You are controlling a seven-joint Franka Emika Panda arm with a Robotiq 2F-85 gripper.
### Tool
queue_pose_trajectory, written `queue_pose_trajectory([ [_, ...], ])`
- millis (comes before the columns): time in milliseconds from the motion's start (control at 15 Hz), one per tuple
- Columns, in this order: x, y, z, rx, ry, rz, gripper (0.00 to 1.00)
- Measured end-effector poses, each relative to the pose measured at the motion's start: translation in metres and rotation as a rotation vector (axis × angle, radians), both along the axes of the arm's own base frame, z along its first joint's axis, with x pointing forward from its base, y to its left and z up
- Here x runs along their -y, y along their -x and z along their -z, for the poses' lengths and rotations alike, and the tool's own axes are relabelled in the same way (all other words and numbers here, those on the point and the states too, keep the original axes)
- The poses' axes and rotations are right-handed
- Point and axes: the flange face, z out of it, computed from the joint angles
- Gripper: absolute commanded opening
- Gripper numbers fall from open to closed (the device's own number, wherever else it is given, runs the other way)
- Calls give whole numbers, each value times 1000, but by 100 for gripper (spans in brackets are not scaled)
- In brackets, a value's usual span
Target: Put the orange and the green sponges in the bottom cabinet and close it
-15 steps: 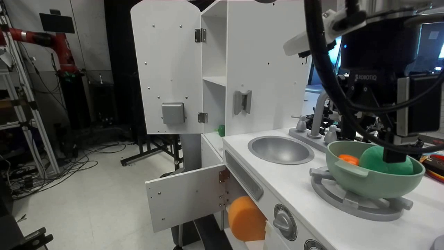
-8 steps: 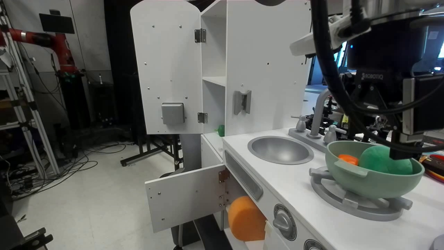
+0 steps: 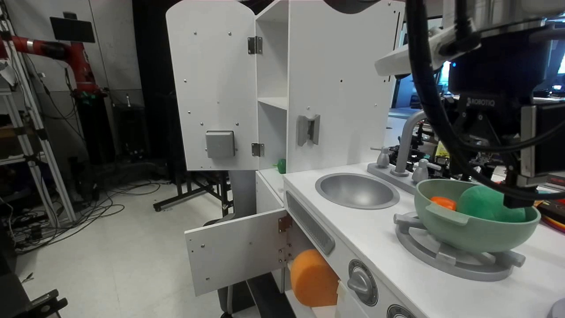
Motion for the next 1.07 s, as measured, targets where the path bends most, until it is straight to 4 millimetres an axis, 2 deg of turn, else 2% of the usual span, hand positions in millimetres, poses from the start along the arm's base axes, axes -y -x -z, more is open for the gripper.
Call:
queue_pose_trajectory([
  [733,1,-10,21,-15,6,-7,100],
  [800,1,-10,21,-16,6,-7,97],
  [867,1,-10,22,-16,6,-7,74],
  [933,1,-10,22,-16,6,-7,73],
  [1067,1,-10,22,-16,6,-7,60],
])
